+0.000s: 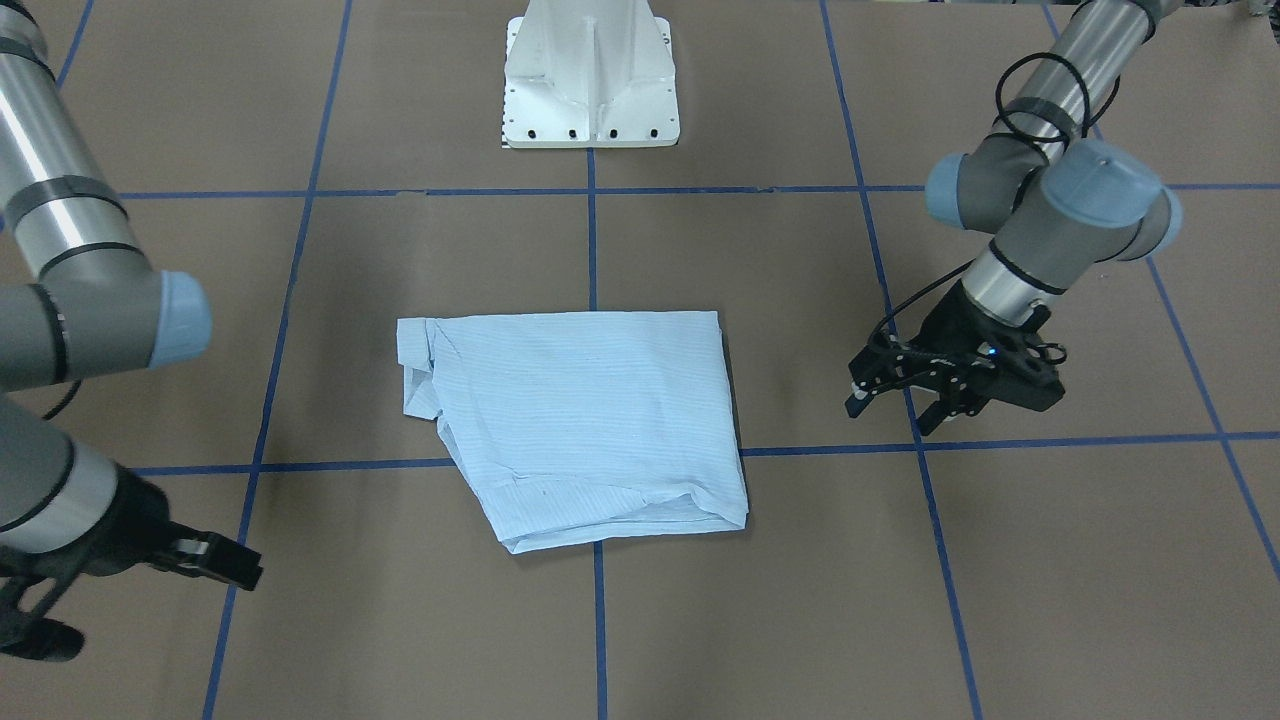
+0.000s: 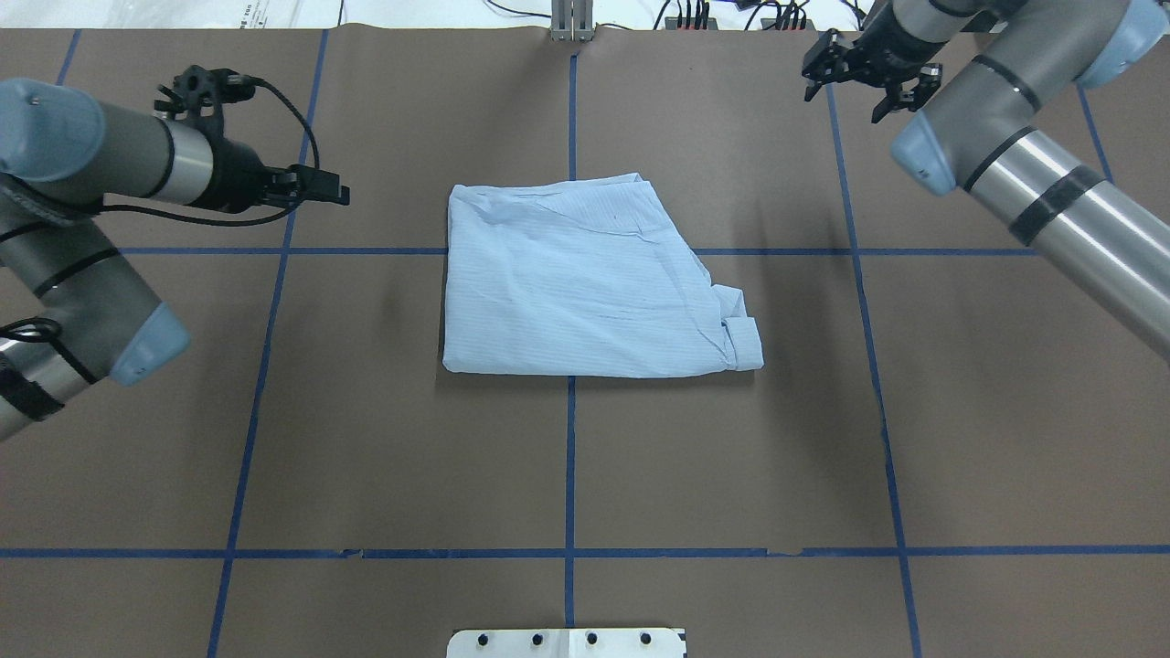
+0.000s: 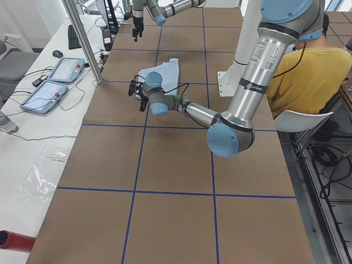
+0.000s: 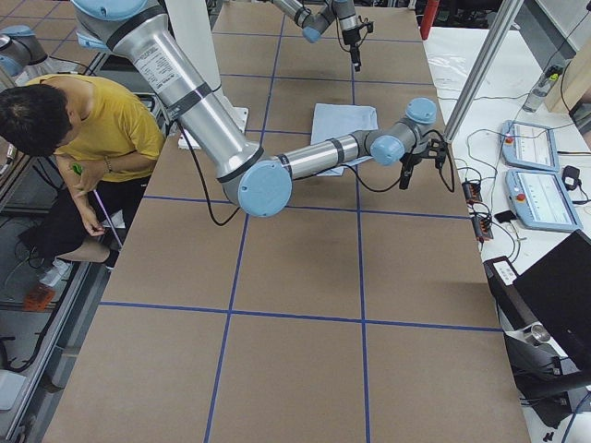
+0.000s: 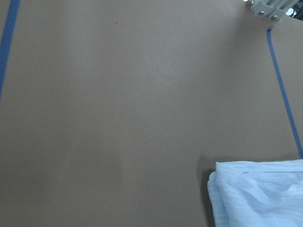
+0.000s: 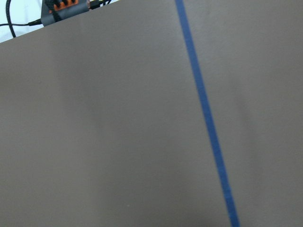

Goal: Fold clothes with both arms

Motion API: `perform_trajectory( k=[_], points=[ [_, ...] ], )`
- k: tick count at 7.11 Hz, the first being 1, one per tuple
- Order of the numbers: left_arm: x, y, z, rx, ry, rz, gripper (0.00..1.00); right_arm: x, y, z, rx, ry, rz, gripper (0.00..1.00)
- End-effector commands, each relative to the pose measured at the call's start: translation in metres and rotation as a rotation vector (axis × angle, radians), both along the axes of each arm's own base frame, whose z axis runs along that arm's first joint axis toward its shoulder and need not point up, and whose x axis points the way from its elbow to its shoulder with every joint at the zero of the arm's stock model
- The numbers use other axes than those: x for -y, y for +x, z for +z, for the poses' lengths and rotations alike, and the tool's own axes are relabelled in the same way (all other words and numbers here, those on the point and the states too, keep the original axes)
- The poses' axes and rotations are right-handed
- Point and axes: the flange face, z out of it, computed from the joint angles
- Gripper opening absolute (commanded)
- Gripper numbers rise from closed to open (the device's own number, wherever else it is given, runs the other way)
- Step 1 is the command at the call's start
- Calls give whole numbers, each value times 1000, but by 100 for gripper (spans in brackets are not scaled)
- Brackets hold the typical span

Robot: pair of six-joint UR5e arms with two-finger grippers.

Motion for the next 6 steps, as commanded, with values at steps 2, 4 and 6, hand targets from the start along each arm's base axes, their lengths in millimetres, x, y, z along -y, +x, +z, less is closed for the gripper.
perform_trajectory(
  k=[2,4,6],
  points=[
    [-8,-146,54,108,137,46,100,22,130,50,-118,69,-169,100],
    [13,-255,98,361,228,74,100,21,176,65,-143,78,-154,100],
    [23,-291,126,519,216,131,100,-26,186,100,-94,105,-214,100]
  ],
)
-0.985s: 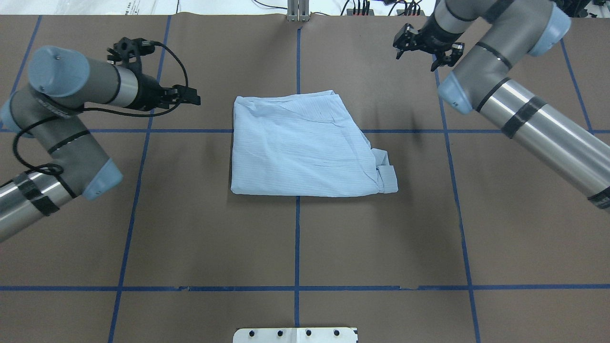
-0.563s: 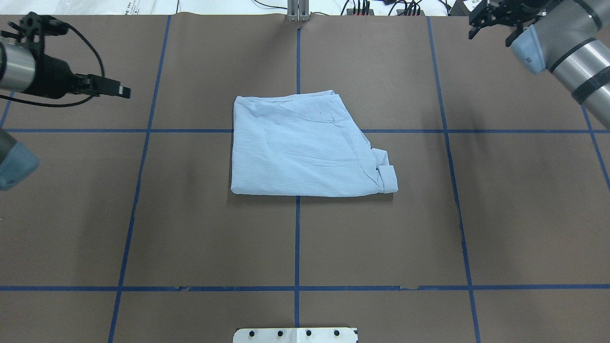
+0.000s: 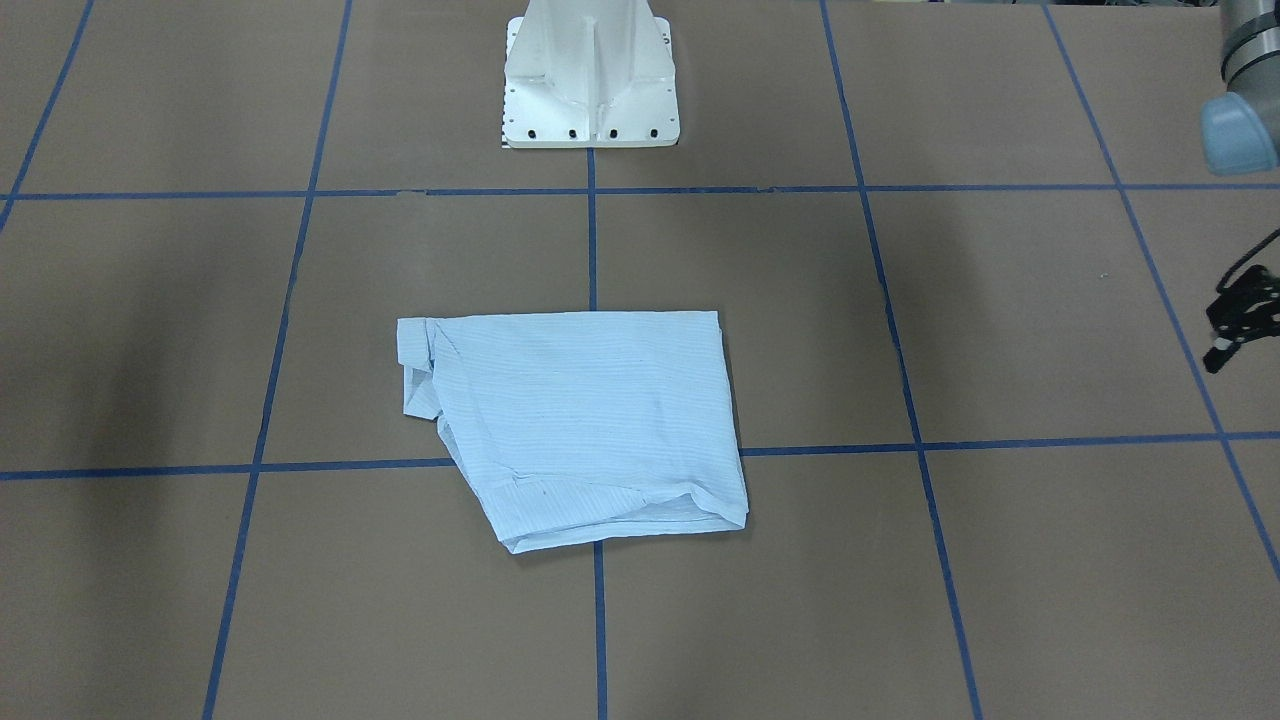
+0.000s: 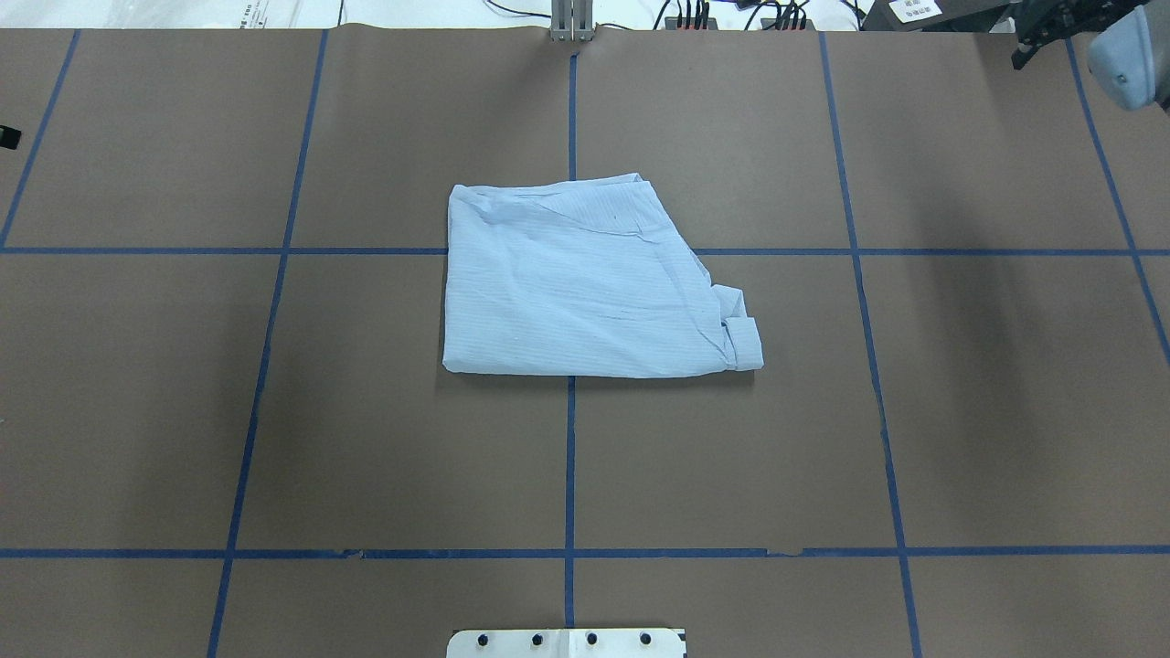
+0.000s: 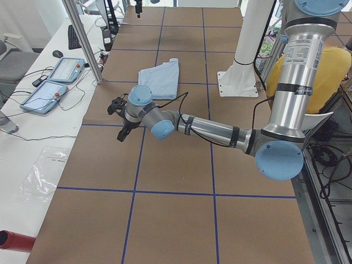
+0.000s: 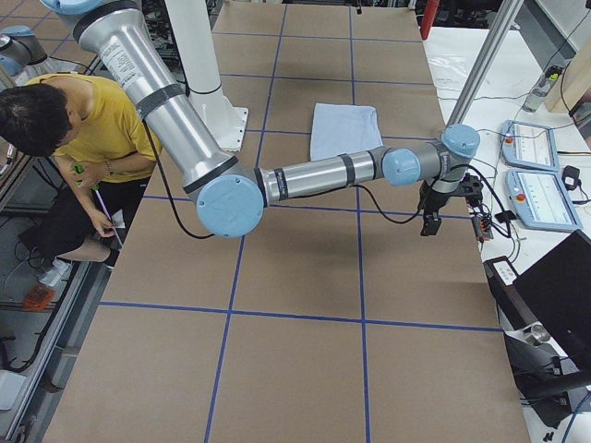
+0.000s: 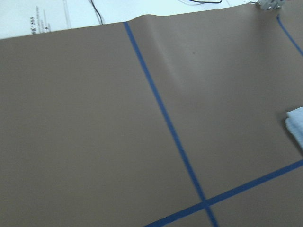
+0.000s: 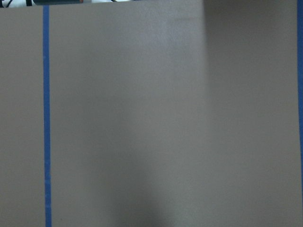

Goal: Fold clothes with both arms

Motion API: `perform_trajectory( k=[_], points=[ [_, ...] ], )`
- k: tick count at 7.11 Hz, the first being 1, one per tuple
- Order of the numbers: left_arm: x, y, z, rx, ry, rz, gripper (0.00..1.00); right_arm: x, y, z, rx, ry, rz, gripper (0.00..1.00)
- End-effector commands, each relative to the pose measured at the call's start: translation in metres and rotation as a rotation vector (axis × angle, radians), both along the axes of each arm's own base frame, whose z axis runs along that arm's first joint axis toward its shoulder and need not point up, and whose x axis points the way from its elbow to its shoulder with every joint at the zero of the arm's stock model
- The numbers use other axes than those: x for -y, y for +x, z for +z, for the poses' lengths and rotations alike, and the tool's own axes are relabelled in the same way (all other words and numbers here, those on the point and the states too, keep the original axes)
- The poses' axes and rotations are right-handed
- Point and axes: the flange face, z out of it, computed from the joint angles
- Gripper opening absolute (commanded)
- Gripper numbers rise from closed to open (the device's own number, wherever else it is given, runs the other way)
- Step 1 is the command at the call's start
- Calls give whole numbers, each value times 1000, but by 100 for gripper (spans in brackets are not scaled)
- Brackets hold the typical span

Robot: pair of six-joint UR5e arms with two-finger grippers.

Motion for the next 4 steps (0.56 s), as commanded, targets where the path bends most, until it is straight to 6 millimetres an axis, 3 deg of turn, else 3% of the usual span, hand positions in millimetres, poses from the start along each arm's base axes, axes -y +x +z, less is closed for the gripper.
perform_trajectory(
  k=[1,2,3,4],
  points=[
    [3,-23,29,91,-34,20,100,-27,5,13,49,-10,-45,100],
    [0,-21,40,63,-58,43,100,-27,4,11,48,-2,-58,100],
    [-2,-17,35,12,-67,70,100,-28,-4,10,41,17,-83,100],
    [-6,-18,31,-9,-66,79,100,-30,2,8,39,31,-81,100]
  ],
)
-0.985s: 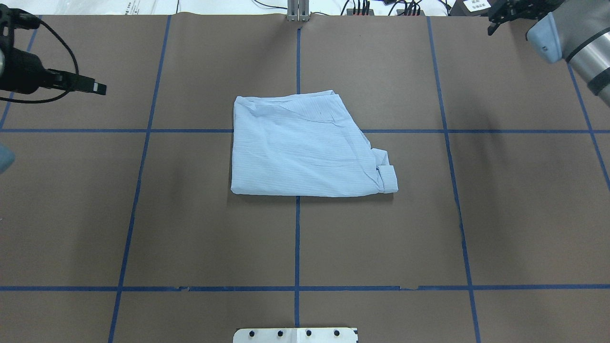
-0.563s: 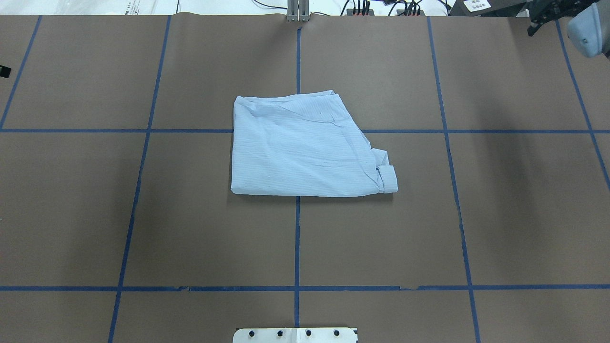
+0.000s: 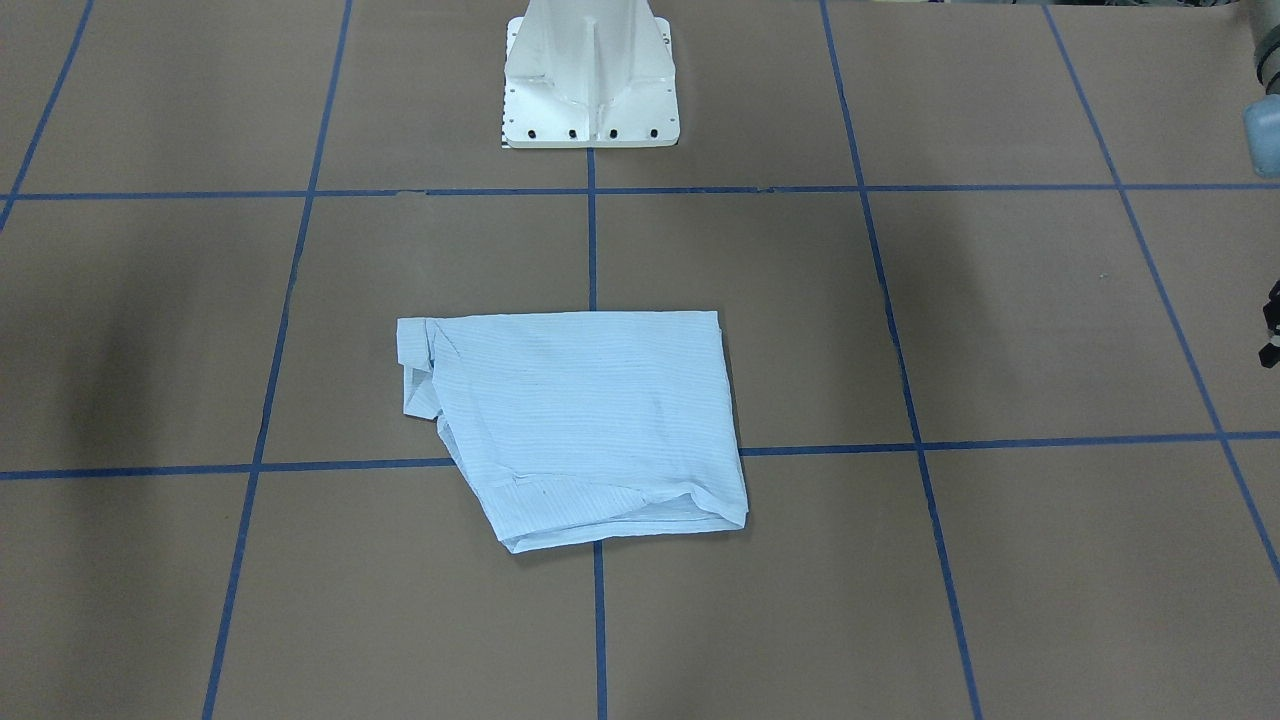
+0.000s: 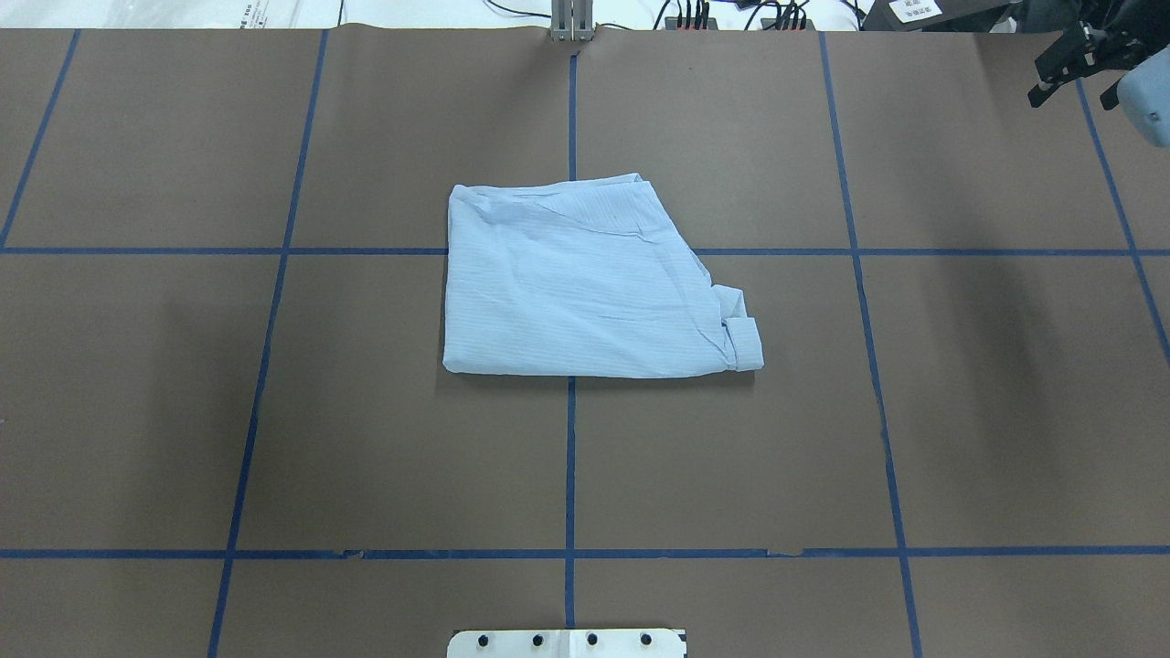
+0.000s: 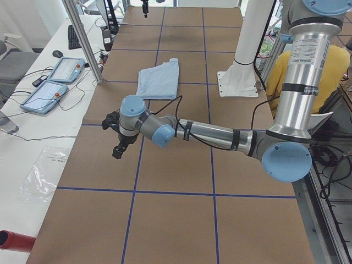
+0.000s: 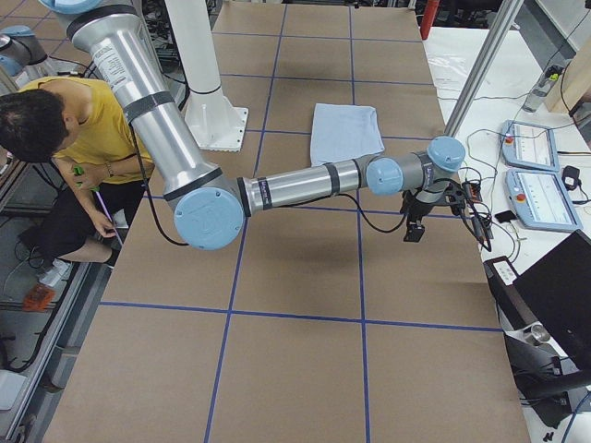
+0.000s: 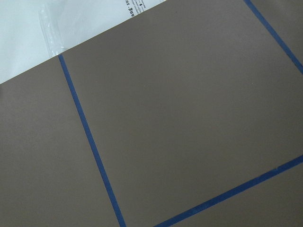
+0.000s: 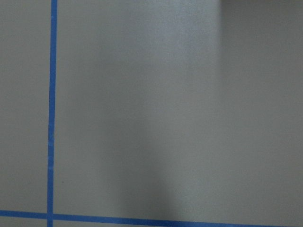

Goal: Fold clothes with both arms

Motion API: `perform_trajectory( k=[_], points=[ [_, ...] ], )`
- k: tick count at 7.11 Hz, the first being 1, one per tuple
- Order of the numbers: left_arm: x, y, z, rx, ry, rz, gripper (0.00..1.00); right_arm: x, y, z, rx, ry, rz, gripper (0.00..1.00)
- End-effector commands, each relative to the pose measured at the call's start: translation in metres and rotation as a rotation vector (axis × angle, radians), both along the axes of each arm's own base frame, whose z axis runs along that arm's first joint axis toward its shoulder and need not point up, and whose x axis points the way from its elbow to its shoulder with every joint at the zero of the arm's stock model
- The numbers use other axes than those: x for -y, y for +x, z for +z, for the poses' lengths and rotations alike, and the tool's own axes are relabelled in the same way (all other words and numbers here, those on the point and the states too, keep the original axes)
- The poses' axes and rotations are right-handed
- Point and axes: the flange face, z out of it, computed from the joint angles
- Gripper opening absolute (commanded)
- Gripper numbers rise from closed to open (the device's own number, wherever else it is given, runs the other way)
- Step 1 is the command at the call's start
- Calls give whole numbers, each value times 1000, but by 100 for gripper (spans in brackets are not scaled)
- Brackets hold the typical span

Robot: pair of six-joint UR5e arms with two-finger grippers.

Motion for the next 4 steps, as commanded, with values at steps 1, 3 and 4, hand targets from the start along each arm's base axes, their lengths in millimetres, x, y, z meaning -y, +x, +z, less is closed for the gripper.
perform_trajectory(
  k=[1,3,4],
  points=[
    [-6,-1,-6,-46,-5,19,100,-26,13,-1,12,37,-6,100],
    [-10,-2,-1,-51,-15,12,100,-55,20,9,1,14,-9,100],
    [-14,-2,-2,-51,-7,16,100,-54,17,8,0,19,-16,100]
  ],
)
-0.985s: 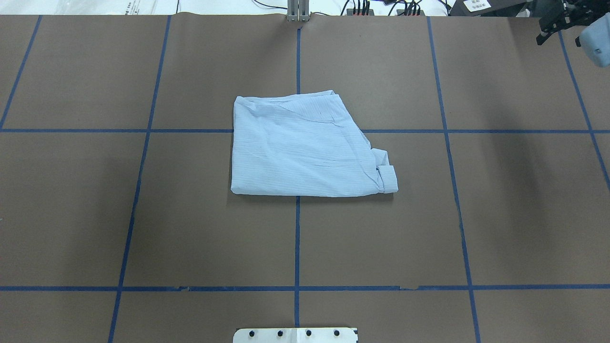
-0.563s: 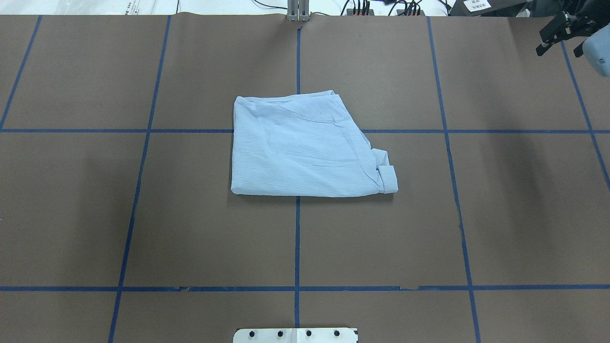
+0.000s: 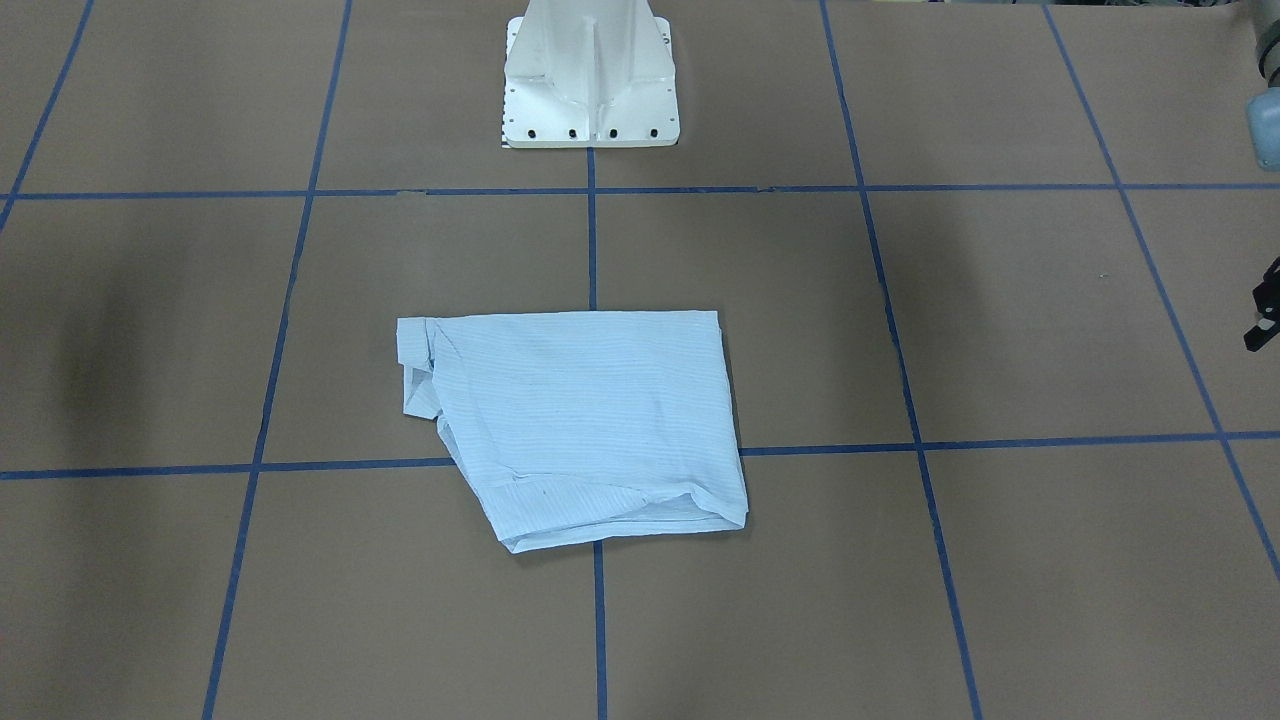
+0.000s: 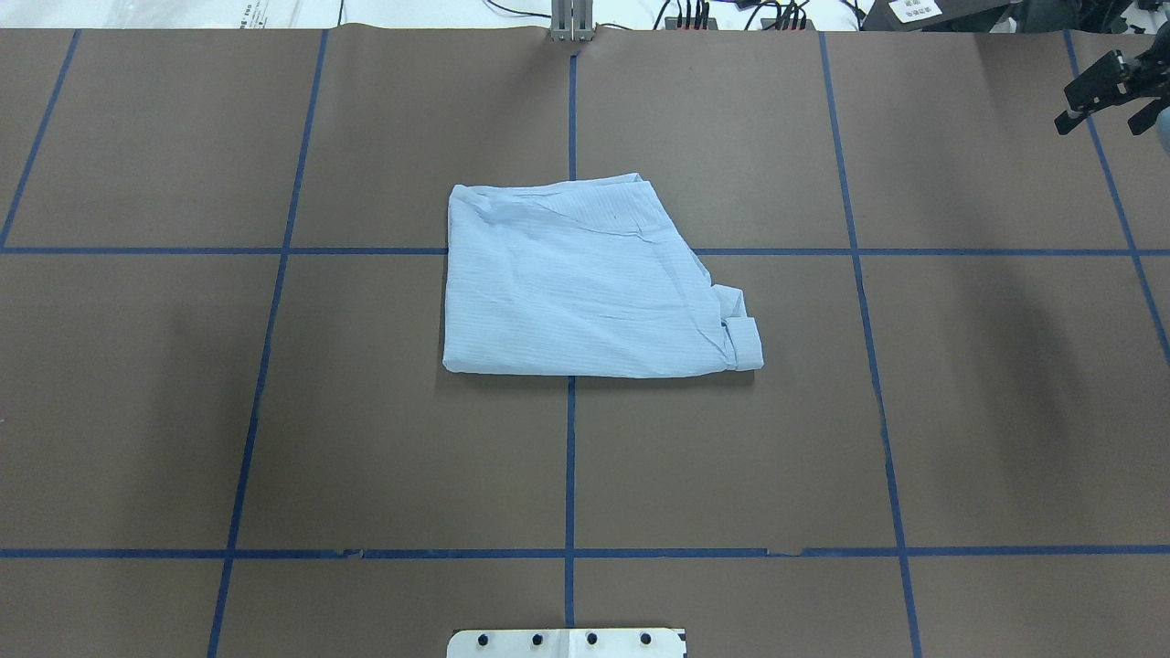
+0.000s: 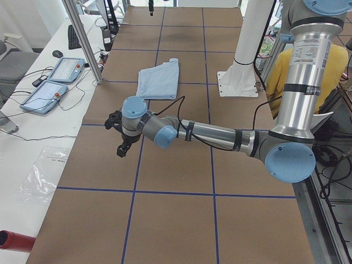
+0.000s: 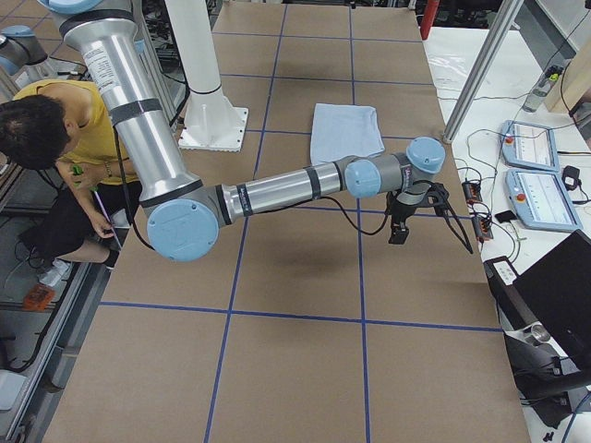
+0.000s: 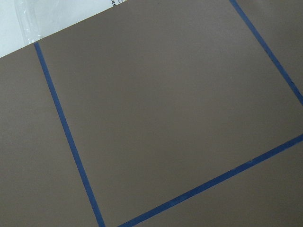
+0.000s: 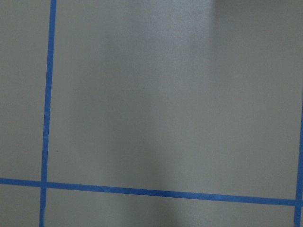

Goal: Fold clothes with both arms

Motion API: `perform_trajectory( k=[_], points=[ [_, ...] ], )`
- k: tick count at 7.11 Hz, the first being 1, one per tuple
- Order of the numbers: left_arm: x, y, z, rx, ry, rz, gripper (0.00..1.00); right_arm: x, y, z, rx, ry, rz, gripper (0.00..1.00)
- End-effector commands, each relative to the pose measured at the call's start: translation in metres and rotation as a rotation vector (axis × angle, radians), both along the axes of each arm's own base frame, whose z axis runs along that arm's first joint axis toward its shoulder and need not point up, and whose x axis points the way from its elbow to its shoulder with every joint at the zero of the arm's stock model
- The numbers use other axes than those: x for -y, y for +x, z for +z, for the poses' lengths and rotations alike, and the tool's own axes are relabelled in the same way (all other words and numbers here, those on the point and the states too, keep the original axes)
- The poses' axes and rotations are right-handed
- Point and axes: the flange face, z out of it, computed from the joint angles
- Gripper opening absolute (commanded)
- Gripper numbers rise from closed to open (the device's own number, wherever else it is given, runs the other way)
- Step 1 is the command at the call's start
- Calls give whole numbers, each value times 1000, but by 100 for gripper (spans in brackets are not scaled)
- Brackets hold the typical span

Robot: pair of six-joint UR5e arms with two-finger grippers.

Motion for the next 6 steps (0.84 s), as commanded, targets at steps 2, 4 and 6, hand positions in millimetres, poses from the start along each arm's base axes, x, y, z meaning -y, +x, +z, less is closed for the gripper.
perform_trajectory(
  k=[2,4,6],
  points=[
    [-1,2,-17,-36,3,12,100,-1,-1,-7,1,10,-5,100],
    [-4,2,-20,-40,10,14,100,-3,-1,-4,17,0,-7,100],
    [-9,1,-20,-39,23,16,100,-6,17,-1,64,-20,14,100]
  ],
)
